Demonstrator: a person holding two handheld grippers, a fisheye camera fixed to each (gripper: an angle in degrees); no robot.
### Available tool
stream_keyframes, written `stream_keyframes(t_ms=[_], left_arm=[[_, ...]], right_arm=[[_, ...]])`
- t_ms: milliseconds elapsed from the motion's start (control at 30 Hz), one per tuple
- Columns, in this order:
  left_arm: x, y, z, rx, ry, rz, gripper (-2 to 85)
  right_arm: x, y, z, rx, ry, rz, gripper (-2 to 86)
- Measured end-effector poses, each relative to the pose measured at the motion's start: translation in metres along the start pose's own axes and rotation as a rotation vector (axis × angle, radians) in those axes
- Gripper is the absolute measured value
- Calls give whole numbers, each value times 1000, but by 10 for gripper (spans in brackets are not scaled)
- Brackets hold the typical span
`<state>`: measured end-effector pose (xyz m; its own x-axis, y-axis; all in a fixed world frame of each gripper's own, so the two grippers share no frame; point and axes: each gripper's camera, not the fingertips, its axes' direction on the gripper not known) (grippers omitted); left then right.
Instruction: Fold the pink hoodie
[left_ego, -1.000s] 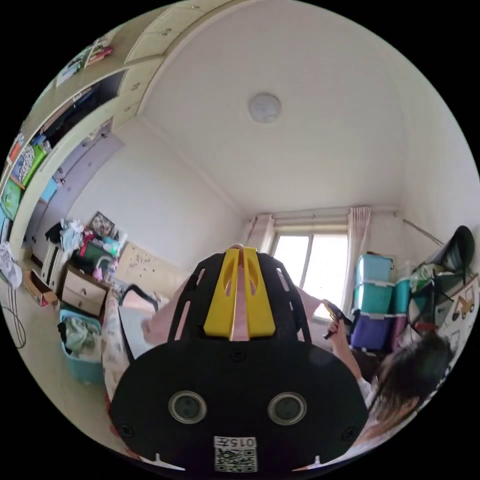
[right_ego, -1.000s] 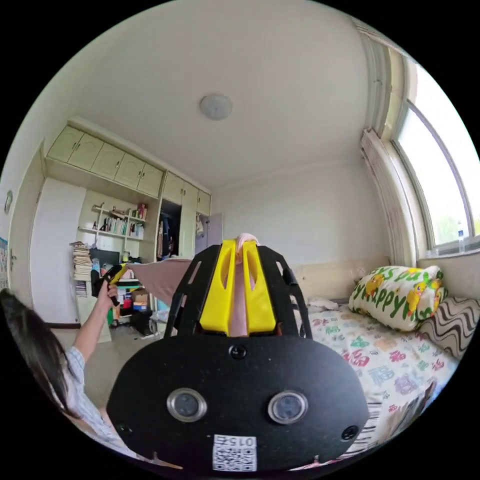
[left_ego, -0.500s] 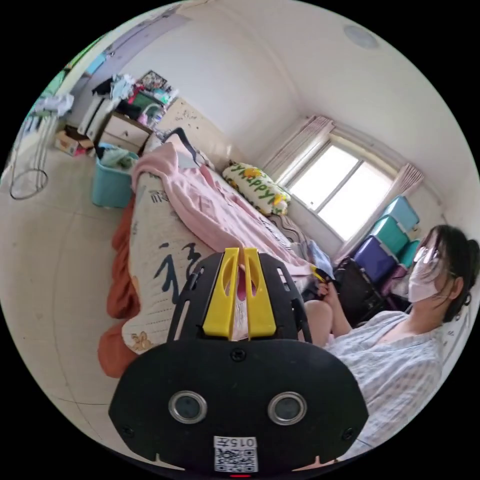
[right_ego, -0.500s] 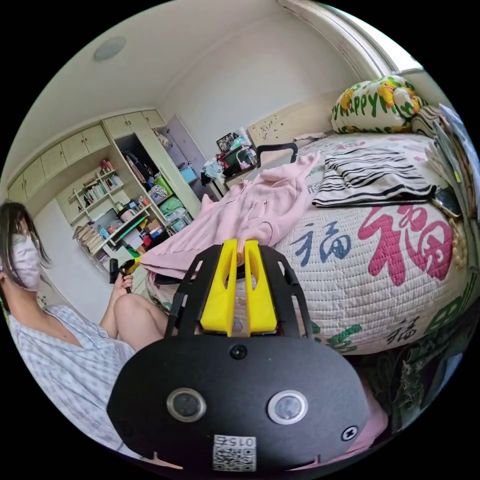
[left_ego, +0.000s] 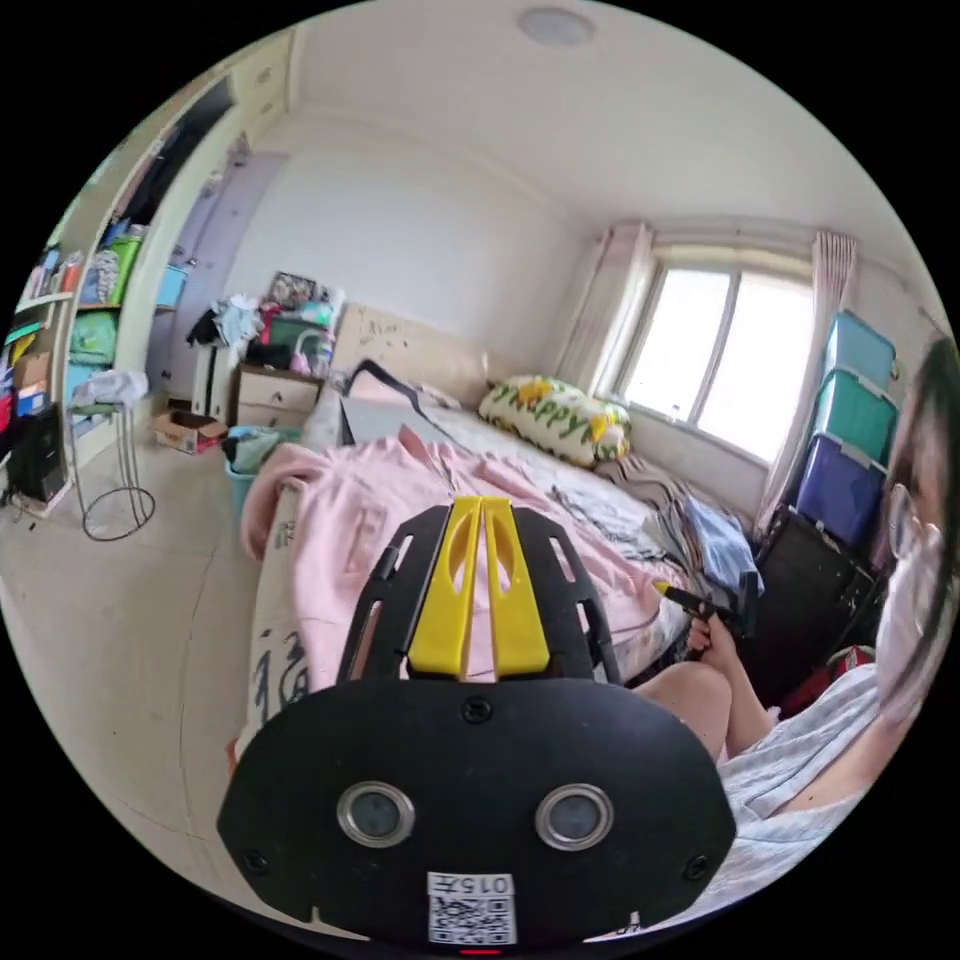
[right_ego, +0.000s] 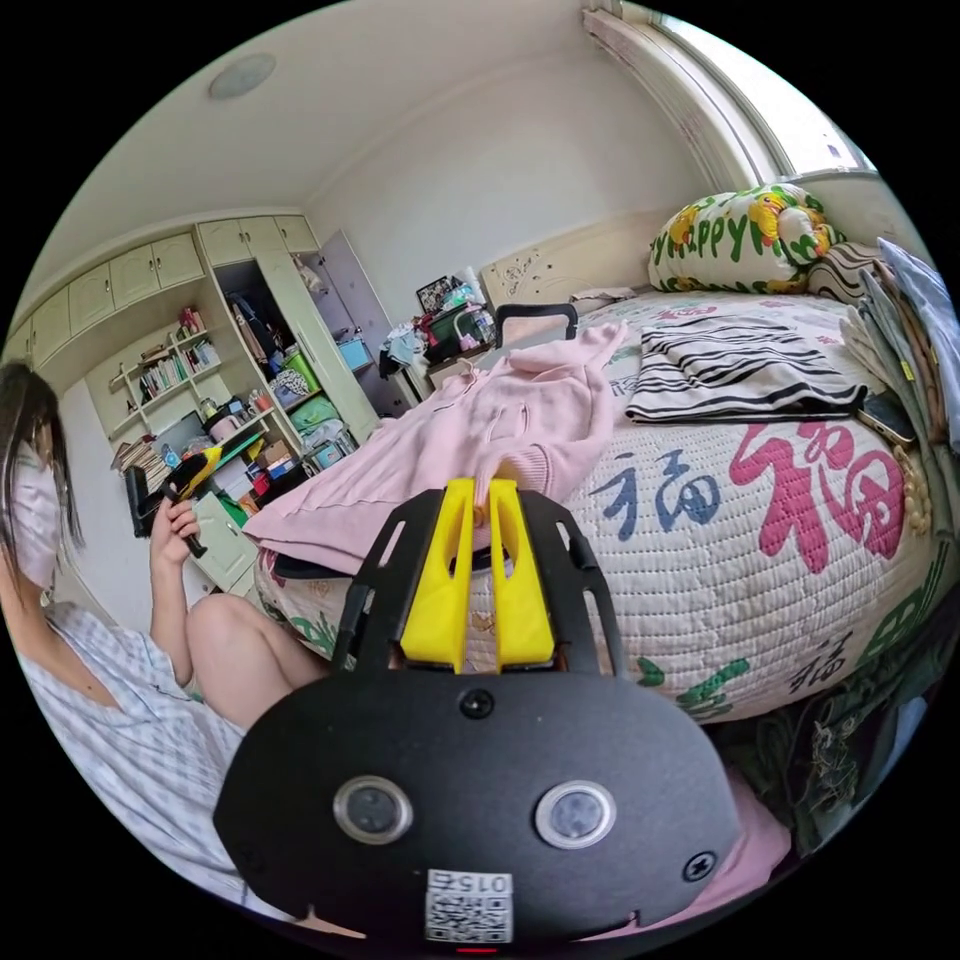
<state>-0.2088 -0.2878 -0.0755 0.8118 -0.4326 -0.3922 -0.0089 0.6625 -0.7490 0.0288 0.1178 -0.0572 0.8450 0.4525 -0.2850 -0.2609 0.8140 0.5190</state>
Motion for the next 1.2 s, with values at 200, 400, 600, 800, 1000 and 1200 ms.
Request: stream_keyframes(t_ms=[200,400,600,800,1000,1200], left_arm=[[5,-18,115,-384,-113,-319,-8],[87,-30,128,-444,86,-148,-6],[94,-29,142,-462,109,-129,-4],[95,-29,145,-436,66,-100,-5],[84,-30,149,-415,44,-160,-5],[76,-29,132,-369,66,-169,-8]], right_arm=[[-8,5,18,-30,39,-44,13],[-10,9,35,-58,61,-83,15],[4,13,43,-43,-5,-40,18],[17,16,48,-44,-47,-11,18],[23,18,51,-40,-61,-1,18],[32,21,49,-31,-80,16,16]])
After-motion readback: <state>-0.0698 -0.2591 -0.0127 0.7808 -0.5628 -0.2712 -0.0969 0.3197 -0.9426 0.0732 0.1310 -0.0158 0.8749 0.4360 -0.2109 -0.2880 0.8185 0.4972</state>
